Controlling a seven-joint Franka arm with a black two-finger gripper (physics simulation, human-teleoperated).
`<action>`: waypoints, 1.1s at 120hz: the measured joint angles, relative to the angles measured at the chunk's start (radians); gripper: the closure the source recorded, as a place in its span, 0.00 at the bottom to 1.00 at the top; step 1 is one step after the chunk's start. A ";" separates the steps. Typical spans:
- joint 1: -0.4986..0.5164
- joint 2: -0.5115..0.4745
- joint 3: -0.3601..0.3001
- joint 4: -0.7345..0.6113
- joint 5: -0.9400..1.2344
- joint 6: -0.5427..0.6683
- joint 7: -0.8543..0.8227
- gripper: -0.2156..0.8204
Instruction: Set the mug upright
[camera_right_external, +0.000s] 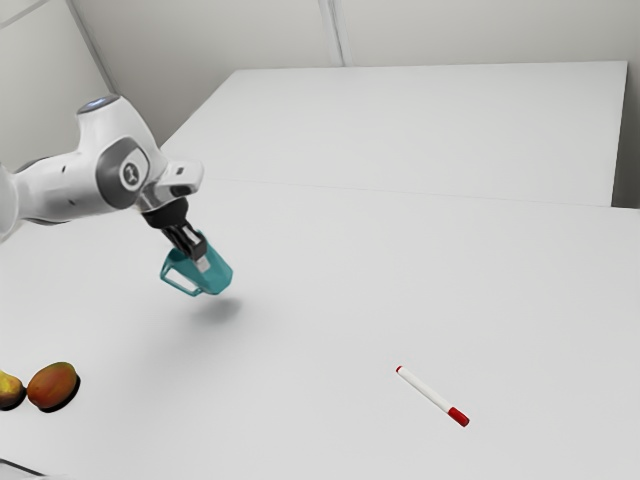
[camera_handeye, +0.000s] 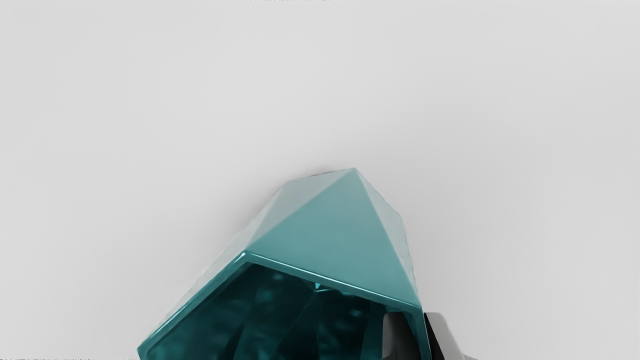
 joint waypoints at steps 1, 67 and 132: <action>0.001 0.000 -0.004 -0.001 0.001 0.001 -0.005 0.97; 0.006 0.020 -0.188 -0.087 0.097 0.092 -0.270 0.97; -0.015 0.087 -0.199 -0.060 0.168 0.035 -0.409 0.96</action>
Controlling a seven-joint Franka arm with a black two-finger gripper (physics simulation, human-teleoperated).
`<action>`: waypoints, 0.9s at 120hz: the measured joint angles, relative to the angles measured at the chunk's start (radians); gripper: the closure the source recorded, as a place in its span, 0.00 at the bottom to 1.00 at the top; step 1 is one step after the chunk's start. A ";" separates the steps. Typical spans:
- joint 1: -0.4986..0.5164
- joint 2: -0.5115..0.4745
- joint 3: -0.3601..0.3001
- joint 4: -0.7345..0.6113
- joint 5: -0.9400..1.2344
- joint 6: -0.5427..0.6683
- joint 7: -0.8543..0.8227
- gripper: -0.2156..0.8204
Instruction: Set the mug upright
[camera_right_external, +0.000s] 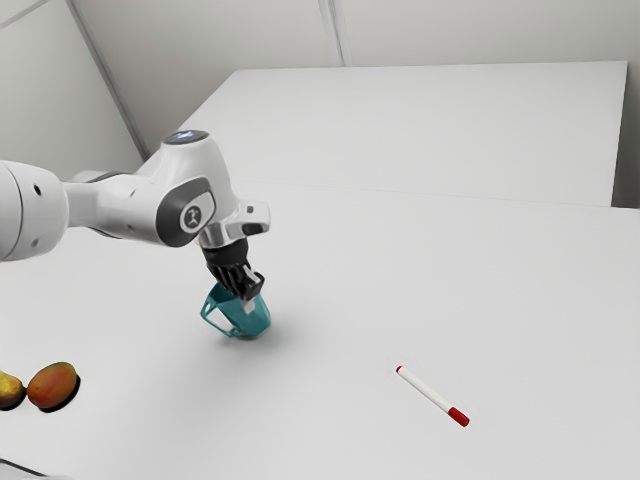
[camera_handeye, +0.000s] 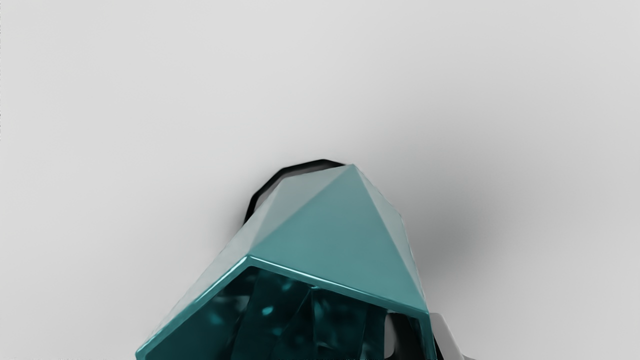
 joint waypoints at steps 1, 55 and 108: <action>0.000 0.000 0.000 0.000 0.001 0.000 -0.001 0.96; 0.012 -0.141 -0.031 0.023 0.001 -0.020 -0.042 0.35; -0.263 -0.039 0.221 0.498 0.003 -0.304 -0.067 0.23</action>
